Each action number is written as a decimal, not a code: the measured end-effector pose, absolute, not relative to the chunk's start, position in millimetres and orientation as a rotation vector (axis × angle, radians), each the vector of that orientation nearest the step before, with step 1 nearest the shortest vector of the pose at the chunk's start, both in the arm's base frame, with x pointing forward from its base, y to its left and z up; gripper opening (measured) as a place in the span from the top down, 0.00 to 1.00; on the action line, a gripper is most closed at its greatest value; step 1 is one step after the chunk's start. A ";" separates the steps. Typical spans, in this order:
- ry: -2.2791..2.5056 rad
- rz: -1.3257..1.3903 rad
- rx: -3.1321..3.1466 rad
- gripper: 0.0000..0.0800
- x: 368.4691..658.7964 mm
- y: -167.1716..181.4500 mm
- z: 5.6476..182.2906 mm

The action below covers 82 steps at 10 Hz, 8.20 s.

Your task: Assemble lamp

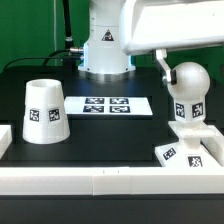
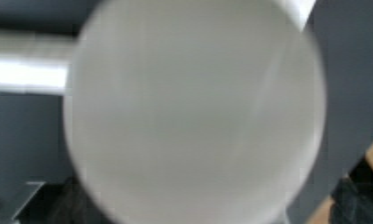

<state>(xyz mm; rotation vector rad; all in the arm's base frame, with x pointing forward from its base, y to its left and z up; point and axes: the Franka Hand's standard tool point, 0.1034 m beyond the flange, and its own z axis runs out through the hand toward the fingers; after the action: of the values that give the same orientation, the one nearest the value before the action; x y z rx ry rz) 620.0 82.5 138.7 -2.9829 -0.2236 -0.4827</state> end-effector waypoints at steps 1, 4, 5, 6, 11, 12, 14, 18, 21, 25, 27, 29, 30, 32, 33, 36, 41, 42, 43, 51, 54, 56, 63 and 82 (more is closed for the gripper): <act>-0.223 -0.372 -2.985 0.13 621.0 78.6 140.4; -0.213 -0.104 -2.973 0.13 610.0 76.6 135.4; -0.213 -0.107 -2.971 0.13 614.0 77.2 136.5; -0.213 -0.109 -2.971 0.13 613.8 77.0 135.8; -0.211 -0.111 -2.979 0.13 602.2 72.6 124.2; -0.210 -0.110 -2.979 0.13 602.1 73.2 123.9; -0.214 -0.107 -2.978 0.13 601.3 76.3 123.1; -0.188 -0.105 -2.979 0.28 601.2 77.4 122.9; 0.007 -0.089 -2.979 0.28 601.1 77.8 122.6; 0.631 -0.045 -2.896 0.28 601.6 83.8 122.9; 0.878 -0.021 -2.826 0.28 601.4 84.2 122.8; 1.147 0.007 -2.725 0.28 601.3 84.4 122.7; 1.264 0.019 -2.673 0.28 601.4 84.4 122.8; 1.384 0.033 -2.611 0.28 601.5 84.6 122.9; 1.393 0.035 -2.606 0.20 601.4 84.9 122.6; 1.220 0.021 -2.692 0.13 601.4 85.5 122.8; 0.596 -0.040 -2.910 0.13 600.9 86.5 122.2; 0.385 -0.061 -2.961 0.13 601.7 87.5 122.5; 0.190 -0.067 -2.990 0.13 602.1 88.1 122.0; -0.773 -0.091 -2.961 0.13 603.1 88.8 119.9; -1.226 -0.058 -2.847 0.13 607.4 98.8 118.4; -1.432 -0.064 -2.753 0.13 608.1 95.6 117.7; -2.213 0.001 -2.262 0.13 611.7 92.1 112.9; -1.258 -0.008 -2.899 0.28 608.6 90.9 111.6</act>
Offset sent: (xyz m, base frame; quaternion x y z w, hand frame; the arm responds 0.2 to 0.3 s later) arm -0.0080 -0.0026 -0.0056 0.0179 -0.1923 0.0151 0.9811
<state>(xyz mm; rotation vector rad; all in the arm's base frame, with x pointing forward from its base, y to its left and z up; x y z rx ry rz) 608.6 90.9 111.6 -2.8992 -1.2576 -0.0076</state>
